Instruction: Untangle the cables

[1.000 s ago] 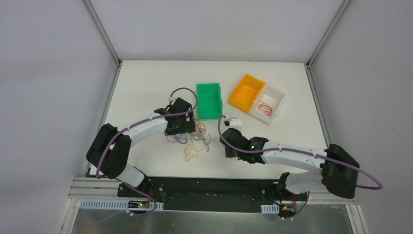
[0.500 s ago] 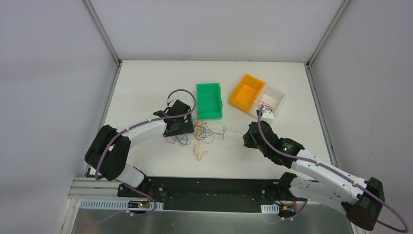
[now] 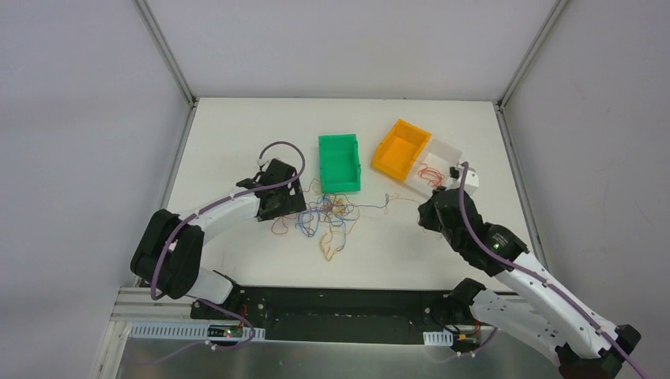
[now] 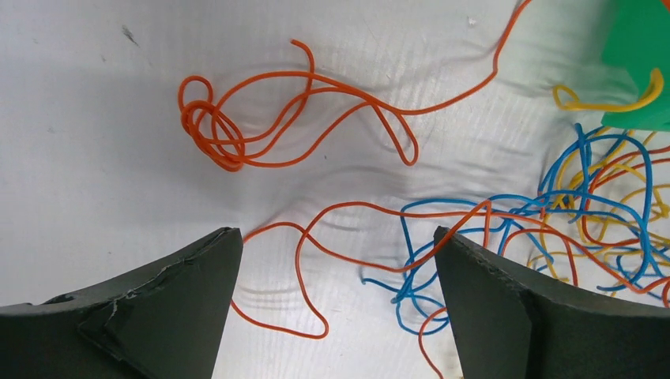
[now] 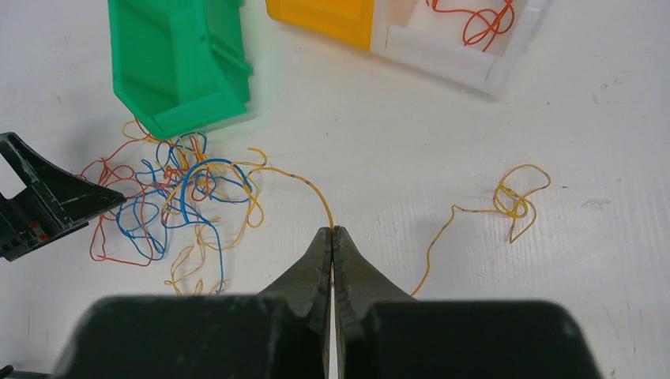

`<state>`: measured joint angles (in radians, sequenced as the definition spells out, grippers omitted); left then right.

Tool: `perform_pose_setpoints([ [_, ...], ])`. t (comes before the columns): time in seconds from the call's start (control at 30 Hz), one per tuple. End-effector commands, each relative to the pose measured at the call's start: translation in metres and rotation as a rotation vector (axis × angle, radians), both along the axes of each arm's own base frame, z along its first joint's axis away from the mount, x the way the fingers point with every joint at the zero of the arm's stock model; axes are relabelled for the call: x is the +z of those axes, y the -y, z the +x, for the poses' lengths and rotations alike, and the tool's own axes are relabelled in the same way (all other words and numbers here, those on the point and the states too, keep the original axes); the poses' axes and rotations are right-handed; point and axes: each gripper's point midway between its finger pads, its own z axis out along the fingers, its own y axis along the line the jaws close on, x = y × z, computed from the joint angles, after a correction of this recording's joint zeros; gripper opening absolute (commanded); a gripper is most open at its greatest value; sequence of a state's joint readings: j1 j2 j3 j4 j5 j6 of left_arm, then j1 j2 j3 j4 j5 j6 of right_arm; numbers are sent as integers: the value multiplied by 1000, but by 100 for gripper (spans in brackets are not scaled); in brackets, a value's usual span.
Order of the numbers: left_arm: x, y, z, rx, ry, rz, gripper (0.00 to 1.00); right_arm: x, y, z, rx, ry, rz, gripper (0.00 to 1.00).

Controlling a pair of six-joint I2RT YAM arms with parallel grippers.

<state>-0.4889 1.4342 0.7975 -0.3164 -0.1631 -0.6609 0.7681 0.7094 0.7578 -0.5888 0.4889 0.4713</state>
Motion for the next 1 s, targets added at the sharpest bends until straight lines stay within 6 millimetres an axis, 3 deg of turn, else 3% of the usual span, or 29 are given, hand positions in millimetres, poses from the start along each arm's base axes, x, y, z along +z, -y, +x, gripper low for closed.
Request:
perform_pose_setpoints([
  [0.0,0,5,1,-29,-7,-14,95,29,15,8,-40,59,-36,0],
  [0.17,-2,18,5,-36,-18,-73,93,35,3,13,8,45,-23,0],
  [0.37,34,58,2,-164,108,-280,99,23,-10,19,35,3,-22,0],
  [0.5,46,75,2,-244,149,-283,99,19,-16,21,51,-10,-8,0],
  [0.63,29,83,6,-260,76,-255,98,15,-19,21,59,-27,-4,0],
  [0.77,9,79,7,-244,24,-170,91,12,-18,20,56,-34,0,0],
  [0.83,1,78,6,-248,3,-147,81,8,-17,19,53,-40,2,0],
  [0.9,-5,75,5,-245,-11,-127,38,4,-16,19,45,-49,-1,0],
  [0.97,-6,60,9,-195,21,-70,2,0,-12,20,29,-55,-6,0],
])
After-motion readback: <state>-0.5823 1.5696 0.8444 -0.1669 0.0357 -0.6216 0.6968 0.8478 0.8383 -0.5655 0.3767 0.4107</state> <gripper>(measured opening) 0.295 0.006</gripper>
